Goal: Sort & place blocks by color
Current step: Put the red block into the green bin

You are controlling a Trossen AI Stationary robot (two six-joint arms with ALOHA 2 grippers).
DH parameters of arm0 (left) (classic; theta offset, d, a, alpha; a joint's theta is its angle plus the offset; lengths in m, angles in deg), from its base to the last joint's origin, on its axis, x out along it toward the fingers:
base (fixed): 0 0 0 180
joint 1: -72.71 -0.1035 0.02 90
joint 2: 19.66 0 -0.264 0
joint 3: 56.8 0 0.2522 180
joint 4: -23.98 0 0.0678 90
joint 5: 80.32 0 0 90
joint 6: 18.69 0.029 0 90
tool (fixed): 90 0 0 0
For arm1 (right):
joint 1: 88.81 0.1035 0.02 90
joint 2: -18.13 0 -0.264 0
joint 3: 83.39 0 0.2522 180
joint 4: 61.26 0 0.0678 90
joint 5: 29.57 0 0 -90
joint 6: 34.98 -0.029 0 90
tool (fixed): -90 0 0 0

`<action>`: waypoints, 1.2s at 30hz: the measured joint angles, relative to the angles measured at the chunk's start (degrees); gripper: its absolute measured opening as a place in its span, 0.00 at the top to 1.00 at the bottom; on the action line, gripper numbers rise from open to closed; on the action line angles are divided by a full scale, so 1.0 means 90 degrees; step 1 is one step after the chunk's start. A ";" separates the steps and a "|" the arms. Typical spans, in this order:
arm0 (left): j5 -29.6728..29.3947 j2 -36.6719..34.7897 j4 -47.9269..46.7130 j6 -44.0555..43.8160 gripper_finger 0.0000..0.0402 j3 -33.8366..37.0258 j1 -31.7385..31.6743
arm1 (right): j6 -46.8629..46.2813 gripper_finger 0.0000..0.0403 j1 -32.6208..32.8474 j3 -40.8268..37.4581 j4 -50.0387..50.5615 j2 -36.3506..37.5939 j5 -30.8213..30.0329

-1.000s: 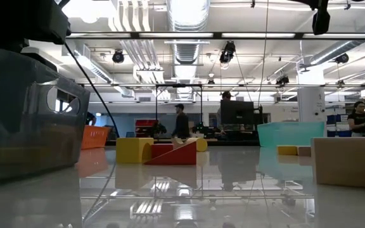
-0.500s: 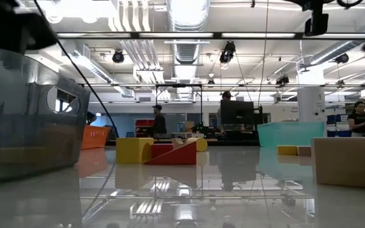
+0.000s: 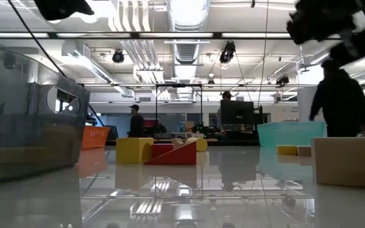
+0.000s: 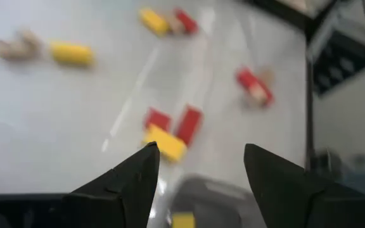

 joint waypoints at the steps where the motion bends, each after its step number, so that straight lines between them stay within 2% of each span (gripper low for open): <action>1: -0.0130 -0.0113 0.0006 0.0005 0.47 0.0000 -0.0076 | -0.0152 0.91 0.0082 -0.0003 0.0156 -0.0061 0.0057; 5: -0.0536 -0.0505 0.0043 0.0078 0.47 -0.0019 -0.0389 | -0.0583 0.91 0.0263 0.0008 0.0624 -0.0014 0.0043; 12: -0.1056 -0.0889 0.0507 0.0875 0.47 0.0016 -0.0886 | -0.0970 0.91 0.0259 -0.0002 0.1951 0.0012 -0.0058; 18: -0.1111 -0.1002 0.0505 0.0966 0.47 0.0056 -0.1041 | -0.0978 0.91 0.0255 -0.0005 0.2169 -0.0079 -0.0864; 24: -0.1111 -0.0986 0.0503 0.0966 0.47 0.0090 -0.1041 | -0.0979 0.91 0.0227 -0.0003 0.2224 -0.0303 -0.1223; 27: -0.1183 -0.0923 0.0503 0.0968 0.47 0.0092 -0.1041 | -0.0685 0.91 0.0059 0.0098 0.2322 -0.0593 -0.1379; 32: -0.1273 -0.0851 0.0503 0.1017 0.47 0.0091 -0.1062 | 0.0406 0.91 -0.0465 0.0696 0.2648 -0.1334 -0.1471; 36: -0.1322 -0.0838 0.0508 0.0970 0.47 0.0090 -0.1082 | 0.1092 0.91 -0.0626 0.1504 0.3785 -0.1989 -0.1415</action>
